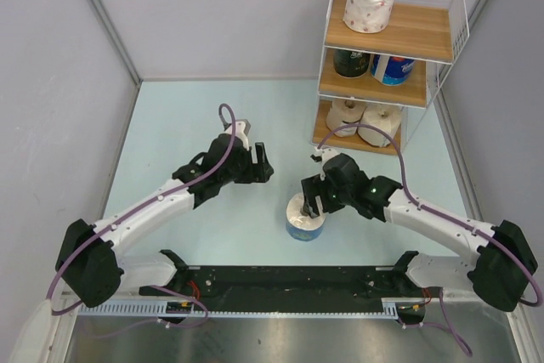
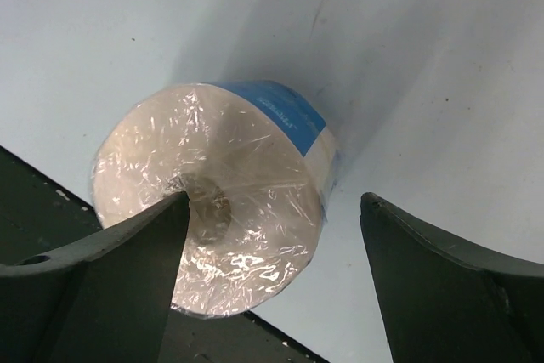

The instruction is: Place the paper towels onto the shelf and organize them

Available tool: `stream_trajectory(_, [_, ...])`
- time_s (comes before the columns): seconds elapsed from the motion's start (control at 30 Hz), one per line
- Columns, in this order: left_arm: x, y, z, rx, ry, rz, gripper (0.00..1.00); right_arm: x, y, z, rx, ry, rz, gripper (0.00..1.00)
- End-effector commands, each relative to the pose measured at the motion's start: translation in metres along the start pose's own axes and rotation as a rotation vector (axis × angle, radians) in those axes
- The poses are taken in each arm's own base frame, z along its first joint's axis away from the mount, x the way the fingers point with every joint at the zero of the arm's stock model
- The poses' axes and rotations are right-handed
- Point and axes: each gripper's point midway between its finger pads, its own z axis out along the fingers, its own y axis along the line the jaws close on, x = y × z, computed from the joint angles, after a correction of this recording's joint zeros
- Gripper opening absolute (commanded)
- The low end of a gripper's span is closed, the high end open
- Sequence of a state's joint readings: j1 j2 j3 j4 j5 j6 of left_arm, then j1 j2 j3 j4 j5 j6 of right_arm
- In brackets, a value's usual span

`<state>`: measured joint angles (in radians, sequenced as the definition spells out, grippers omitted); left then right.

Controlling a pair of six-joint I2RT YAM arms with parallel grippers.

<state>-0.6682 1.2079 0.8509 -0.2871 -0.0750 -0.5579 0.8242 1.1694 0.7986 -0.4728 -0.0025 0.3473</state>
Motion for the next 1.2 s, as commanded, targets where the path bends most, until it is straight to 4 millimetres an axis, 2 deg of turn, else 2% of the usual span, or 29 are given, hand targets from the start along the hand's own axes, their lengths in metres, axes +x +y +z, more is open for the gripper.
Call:
stream_trajectory(0.0, [-0.001,-0.005,0.003,0.034,-0.012,-0.055,0.82,-0.001,-0.004,0.010,0.049,-0.011,-0.024,0.85])
stream_trajectory(0.07, [0.002,-0.009,0.006,0.056,0.001,-0.067,0.82,0.003,-0.005,0.014,0.069,-0.001,-0.042,0.84])
stream_trajectory(0.17, [0.006,-0.010,0.010,0.064,0.014,-0.080,0.81,0.006,-0.007,0.018,0.081,0.015,-0.044,0.70])
stream_trajectory(0.2, [0.006,-0.011,0.010,0.065,0.015,-0.082,0.81,0.006,-0.007,0.018,0.082,0.014,-0.033,0.58])
stream_trajectory(0.23, [0.006,-0.010,0.010,0.064,0.014,-0.082,0.81,0.007,-0.007,0.019,0.083,0.015,-0.027,0.53])
stream_trajectory(0.3, [0.004,-0.011,0.010,0.065,0.009,-0.079,0.81,0.003,-0.003,0.016,0.070,-0.001,-0.018,0.45])
stream_trajectory(0.37, [0.003,-0.009,0.010,0.049,0.006,-0.079,0.81,-0.009,0.001,0.008,0.061,-0.035,-0.011,0.43])
stream_trajectory(0.4, [0.001,-0.009,0.009,0.045,0.001,-0.077,0.81,-0.018,0.003,-0.003,0.057,-0.061,-0.008,0.42])
stream_trajectory(0.43, [0.002,-0.007,0.009,0.038,0.006,-0.077,0.81,-0.036,0.009,-0.015,0.045,-0.112,-0.018,0.42])
stream_trajectory(0.53, [0.001,-0.006,0.010,0.031,0.005,-0.081,0.81,-0.071,0.008,-0.052,0.073,-0.219,-0.076,0.42])
stream_trajectory(0.57, [0.001,-0.007,0.010,0.031,0.005,-0.084,0.81,-0.101,0.014,-0.075,0.078,-0.303,-0.087,0.42])
stream_trajectory(0.63, [0.002,-0.007,0.011,0.030,0.010,-0.090,0.81,-0.124,0.015,-0.100,0.100,-0.349,-0.137,0.42])
stream_trajectory(0.67, [0.003,-0.006,0.013,0.022,0.016,-0.094,0.81,-0.153,0.019,-0.127,0.119,-0.429,-0.173,0.42])
stream_trajectory(0.77, [0.006,-0.003,0.015,0.002,0.037,-0.107,0.81,-0.191,0.012,-0.164,0.213,-0.520,-0.236,0.43])
stream_trajectory(0.8, [0.005,-0.004,0.015,0.002,0.040,-0.112,0.81,-0.216,0.017,-0.194,0.219,-0.606,-0.231,0.45])
stream_trajectory(0.83, [0.006,-0.005,0.015,0.004,0.048,-0.111,0.81,-0.229,0.014,-0.202,0.248,-0.634,-0.229,0.45])
stream_trajectory(0.9, [0.008,-0.005,0.014,0.005,0.053,-0.109,0.81,-0.263,0.006,-0.244,0.328,-0.754,-0.233,0.45])
stream_trajectory(1.0, [0.009,-0.003,0.011,0.001,0.052,-0.108,0.81,-0.294,-0.019,-0.280,0.459,-0.870,-0.201,0.45])
stream_trajectory(1.13, [0.010,0.000,0.007,-0.003,0.044,-0.111,0.81,-0.319,-0.054,-0.339,0.566,-1.039,-0.101,0.42])
stream_trajectory(1.17, [0.010,0.001,0.006,-0.008,0.040,-0.116,0.81,-0.320,-0.071,-0.358,0.620,-1.082,-0.063,0.41])
